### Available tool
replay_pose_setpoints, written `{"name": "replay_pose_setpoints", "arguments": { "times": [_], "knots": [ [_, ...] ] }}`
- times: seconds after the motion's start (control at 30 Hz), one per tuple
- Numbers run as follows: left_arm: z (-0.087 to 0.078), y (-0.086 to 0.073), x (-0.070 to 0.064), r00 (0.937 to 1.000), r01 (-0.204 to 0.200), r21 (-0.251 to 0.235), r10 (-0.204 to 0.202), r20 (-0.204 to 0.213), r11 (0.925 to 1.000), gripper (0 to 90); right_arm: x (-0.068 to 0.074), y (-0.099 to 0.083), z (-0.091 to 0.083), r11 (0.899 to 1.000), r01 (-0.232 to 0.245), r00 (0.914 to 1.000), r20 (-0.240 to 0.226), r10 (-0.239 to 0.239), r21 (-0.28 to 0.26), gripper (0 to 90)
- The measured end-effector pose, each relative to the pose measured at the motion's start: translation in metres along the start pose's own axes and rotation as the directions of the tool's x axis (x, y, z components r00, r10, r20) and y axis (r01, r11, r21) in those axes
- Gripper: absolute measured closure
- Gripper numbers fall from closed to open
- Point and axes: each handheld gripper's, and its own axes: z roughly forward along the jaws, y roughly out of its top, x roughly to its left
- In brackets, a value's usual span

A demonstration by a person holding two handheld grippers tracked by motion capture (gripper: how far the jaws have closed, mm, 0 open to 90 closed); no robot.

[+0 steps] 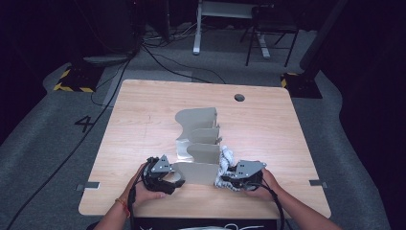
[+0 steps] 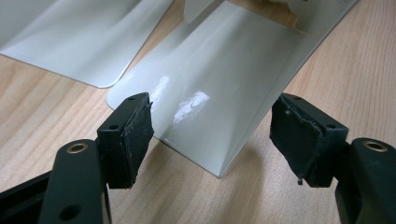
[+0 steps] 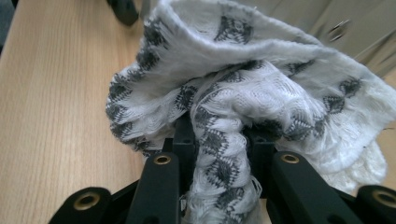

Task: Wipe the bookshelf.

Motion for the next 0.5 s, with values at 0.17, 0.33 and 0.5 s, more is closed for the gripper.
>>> {"name": "replay_pose_setpoints", "arguments": {
  "times": [0.17,0.33,0.5],
  "knots": [
    [0.003,-0.002,-0.002,0.9998,-0.020,0.039,0.020,-0.001,0.9990,31.4,-0.007,0.009,-0.019,0.995,-0.022,0.9992,0.030,0.025,-0.096,72.6],
    [0.004,-0.002,-0.002,0.9995,-0.027,0.042,0.028,-0.012,0.9988,31.5,-0.010,0.021,-0.038,0.981,-0.007,0.9986,0.049,0.017,-0.193,72.7],
    [0.005,-0.002,-0.006,0.9975,-0.057,0.055,0.060,-0.038,0.9968,30.8,-0.009,0.021,-0.032,0.986,0.000,0.9993,0.038,0.006,-0.167,72.6]
  ]
}}
